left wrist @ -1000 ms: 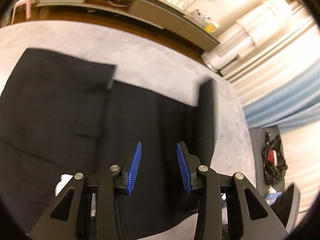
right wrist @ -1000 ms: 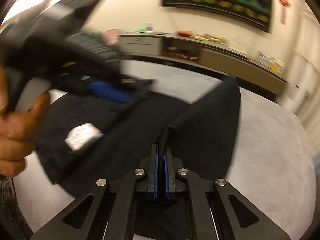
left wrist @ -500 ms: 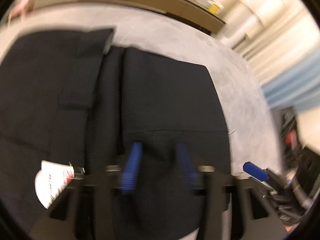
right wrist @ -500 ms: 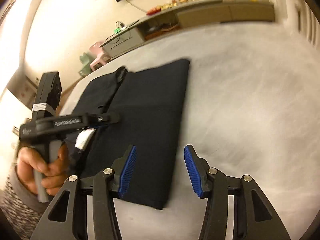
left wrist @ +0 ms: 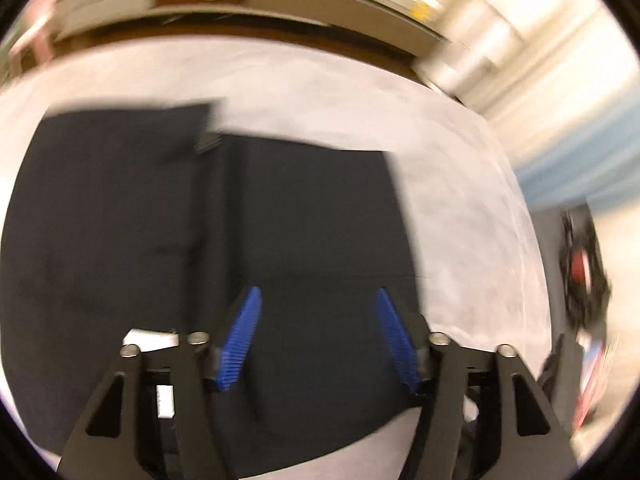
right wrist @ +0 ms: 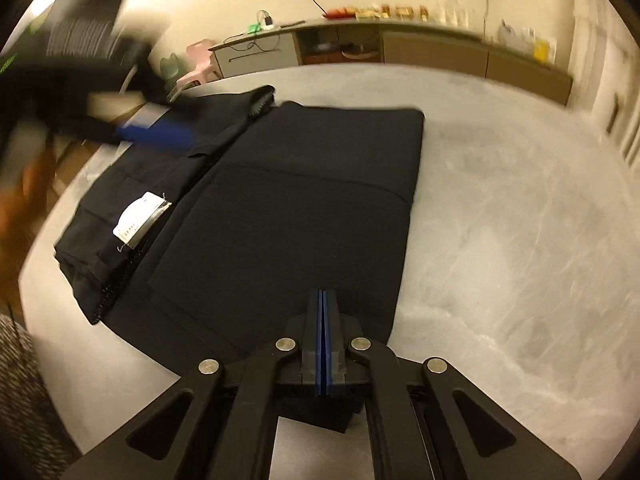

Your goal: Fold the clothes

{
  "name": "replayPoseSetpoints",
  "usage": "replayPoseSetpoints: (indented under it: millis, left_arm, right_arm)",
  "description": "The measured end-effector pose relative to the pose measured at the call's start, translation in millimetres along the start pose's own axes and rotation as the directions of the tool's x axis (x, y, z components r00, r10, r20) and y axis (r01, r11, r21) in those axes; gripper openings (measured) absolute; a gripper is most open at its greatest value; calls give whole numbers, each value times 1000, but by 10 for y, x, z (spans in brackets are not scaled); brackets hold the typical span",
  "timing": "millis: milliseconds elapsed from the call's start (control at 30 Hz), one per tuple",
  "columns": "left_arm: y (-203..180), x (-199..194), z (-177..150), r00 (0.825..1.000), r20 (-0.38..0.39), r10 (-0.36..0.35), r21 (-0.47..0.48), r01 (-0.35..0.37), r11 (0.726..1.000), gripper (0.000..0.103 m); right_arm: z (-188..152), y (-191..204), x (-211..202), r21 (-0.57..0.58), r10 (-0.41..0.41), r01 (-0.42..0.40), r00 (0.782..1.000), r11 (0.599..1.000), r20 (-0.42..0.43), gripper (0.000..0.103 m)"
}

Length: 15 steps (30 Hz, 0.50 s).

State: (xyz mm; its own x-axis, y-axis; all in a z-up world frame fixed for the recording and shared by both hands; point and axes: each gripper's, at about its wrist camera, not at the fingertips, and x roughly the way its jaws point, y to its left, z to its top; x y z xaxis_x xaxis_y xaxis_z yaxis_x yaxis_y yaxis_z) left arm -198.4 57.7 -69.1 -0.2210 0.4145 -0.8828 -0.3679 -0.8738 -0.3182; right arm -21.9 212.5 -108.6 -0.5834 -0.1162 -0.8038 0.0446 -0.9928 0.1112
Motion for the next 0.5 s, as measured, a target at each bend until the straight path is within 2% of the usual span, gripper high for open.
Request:
replayPoseSetpoints:
  millis: [67,133,200,267,300,367,400,433,467,500]
  left_arm:
    - [-281,151,93,998,-59,29,117,-22,993,72]
    - [-509,443,118,988,-125,96,204,-69,977,72]
    - [-737,734,142,969,-184,167,293,-109,950,72]
    - [-965,1025,167,941,-235,242,381,-140,914,72]
    - [-1030,1117,169,932,-236,275,408,-162,899,73]
    - [-1070,1133,145,935,-176,306,424,-209,881,70]
    - [-1063,1102,121,941,-138,311,427,-227,875,51]
    - [-1044,1070,100,944,-108,312,431,-238,870,45]
    - [-1010,1025,83,953,-102,284,428,-216,878,25]
    - [-964,967,71,963,-102,249,416,-186,890,13]
  right_arm:
    - [-9,97,-22,-33,-17,17,1000,999,16,1]
    - [-29,129,-40,-50,-28,29,999,998,26,1]
    - [-50,143,-32,-55,-22,23,999,998,24,1]
    - [-79,123,-47,-47,-10,11,1000,999,27,1]
    - [-91,108,-59,-41,-7,8,1000,999,28,2]
    - [-112,72,-86,-29,-6,7,1000,1000,27,3]
    - [-120,50,-109,-23,-2,2,1000,1000,27,3]
    - [-119,24,-140,-14,1,-1,999,1000,33,3]
    - [-117,-2,-171,-4,3,-3,999,1000,40,4]
    - [-103,-42,-220,15,12,-12,999,1000,51,4]
